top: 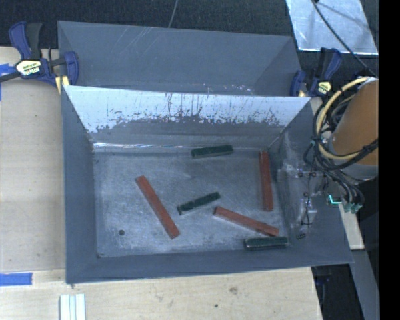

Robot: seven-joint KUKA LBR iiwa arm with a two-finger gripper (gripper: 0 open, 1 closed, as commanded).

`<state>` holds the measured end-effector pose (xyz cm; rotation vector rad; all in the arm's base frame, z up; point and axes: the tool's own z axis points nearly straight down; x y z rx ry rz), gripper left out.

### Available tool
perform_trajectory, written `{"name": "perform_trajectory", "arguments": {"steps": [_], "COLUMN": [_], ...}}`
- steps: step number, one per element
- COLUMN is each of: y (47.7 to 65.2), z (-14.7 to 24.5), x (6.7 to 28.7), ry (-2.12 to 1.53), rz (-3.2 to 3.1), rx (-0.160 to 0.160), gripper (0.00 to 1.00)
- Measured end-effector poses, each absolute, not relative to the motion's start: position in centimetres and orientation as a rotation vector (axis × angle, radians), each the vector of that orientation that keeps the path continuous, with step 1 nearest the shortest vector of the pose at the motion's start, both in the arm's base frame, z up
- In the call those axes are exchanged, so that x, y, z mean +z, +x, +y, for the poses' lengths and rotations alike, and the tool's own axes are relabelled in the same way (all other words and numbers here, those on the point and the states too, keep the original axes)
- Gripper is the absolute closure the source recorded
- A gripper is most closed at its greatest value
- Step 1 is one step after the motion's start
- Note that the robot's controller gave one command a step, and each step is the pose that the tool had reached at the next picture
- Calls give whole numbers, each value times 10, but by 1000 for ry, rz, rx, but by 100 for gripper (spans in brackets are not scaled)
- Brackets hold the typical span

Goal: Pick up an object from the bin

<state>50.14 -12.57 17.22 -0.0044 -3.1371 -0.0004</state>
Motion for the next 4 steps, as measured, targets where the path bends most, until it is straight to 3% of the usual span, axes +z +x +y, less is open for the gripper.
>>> {"name": "perform_trajectory", "arguments": {"steps": [1, 2, 3, 4], "y": [503, 497, 510, 500], "z": [-125, -118, -88, -93], "x": [176, 131, 85, 72], "ry": [0, -41, -502, -272], "rz": [-3145, -3152, -3104, -3132], "rx": [2, 4, -3, 0], "gripper": [0, 0, 0, 0]}}
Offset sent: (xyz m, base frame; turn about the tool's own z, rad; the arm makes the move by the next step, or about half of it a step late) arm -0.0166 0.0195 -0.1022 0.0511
